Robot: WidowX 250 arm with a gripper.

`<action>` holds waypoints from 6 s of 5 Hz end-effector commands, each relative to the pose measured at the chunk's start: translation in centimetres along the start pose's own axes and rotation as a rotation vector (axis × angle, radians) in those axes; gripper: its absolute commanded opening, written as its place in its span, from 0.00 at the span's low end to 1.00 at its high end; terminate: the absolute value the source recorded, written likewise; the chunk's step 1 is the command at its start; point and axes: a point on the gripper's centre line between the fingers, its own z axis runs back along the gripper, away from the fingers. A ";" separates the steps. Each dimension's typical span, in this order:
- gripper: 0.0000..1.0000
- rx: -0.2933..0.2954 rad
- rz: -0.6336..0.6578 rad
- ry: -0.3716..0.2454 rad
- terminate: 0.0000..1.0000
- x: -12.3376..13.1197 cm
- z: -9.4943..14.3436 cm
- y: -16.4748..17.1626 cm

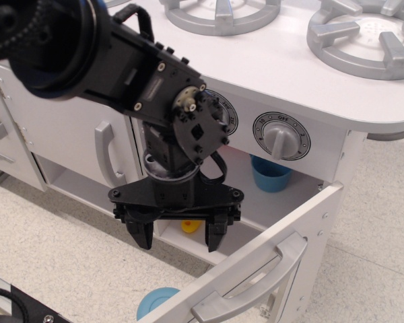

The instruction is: Close oven

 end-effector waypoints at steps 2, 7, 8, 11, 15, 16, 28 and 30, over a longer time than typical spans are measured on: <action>1.00 -0.084 -0.181 0.001 0.00 -0.7 1.0 -0.3; 1.00 -0.078 -0.617 -0.047 0.00 -5.0 -0.3 0.2; 1.00 -0.086 -0.617 -0.053 0.00 -4.4 -0.6 0.2; 1.00 -0.032 -0.588 -0.058 0.00 0.8 -1.2 2.6; 1.00 -0.013 -0.268 -0.054 0.00 0.3 2.0 3.8; 1.00 -0.029 -0.122 -0.041 0.00 -0.7 -1.0 3.3; 1.00 -0.101 -0.005 -0.147 0.00 6.2 -0.8 2.2; 1.00 -0.101 -0.005 -0.147 1.00 6.2 -0.8 2.2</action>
